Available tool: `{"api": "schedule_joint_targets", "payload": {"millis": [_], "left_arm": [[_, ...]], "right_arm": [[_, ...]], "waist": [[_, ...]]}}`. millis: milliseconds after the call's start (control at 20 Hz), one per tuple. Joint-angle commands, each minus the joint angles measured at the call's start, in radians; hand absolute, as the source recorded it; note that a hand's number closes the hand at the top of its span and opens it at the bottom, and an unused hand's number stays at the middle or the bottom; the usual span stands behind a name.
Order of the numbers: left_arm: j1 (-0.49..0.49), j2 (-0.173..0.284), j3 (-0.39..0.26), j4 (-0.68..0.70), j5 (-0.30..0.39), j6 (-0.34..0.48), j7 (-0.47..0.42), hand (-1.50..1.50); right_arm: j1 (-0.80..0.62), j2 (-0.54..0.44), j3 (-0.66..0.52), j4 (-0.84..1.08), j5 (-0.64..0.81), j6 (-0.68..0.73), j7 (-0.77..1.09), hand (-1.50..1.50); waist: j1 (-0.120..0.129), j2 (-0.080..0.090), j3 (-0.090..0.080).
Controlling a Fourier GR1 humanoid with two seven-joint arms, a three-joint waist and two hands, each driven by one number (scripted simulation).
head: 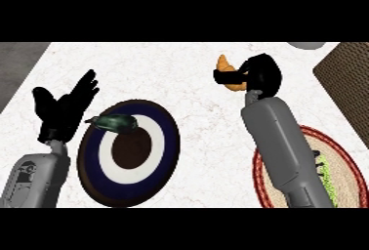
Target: Pick the croissant from the placemat and place it in the basket
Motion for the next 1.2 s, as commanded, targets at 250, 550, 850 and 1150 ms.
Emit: {"api": "schedule_joint_targets", "payload": {"millis": [250,550,850,1150], "left_arm": [[-0.013,0.012,0.015,0.008,0.001,0.005,0.012,0.0],[-0.022,0.022,0.041,0.027,0.011,0.012,0.028,0.0],[0.011,0.031,0.053,0.023,0.014,0.004,0.0,0.0],[0.053,0.033,0.045,-0.005,0.013,-0.012,-0.021,0.0]], "right_arm": [[-0.305,0.007,0.035,0.191,0.164,-0.393,0.064,1.5],[-0.51,-0.008,-0.026,0.388,0.291,-0.412,0.21,1.5],[-0.654,-0.111,-0.089,0.531,0.346,-0.345,0.252,1.5],[-0.707,-0.208,-0.125,0.622,0.403,-0.41,0.255,1.5]], "waist": [[-0.018,-0.012,-0.003],[-0.062,-0.018,-0.003],[-0.072,-0.019,-0.003],[-0.06,-0.015,-0.003]]}}
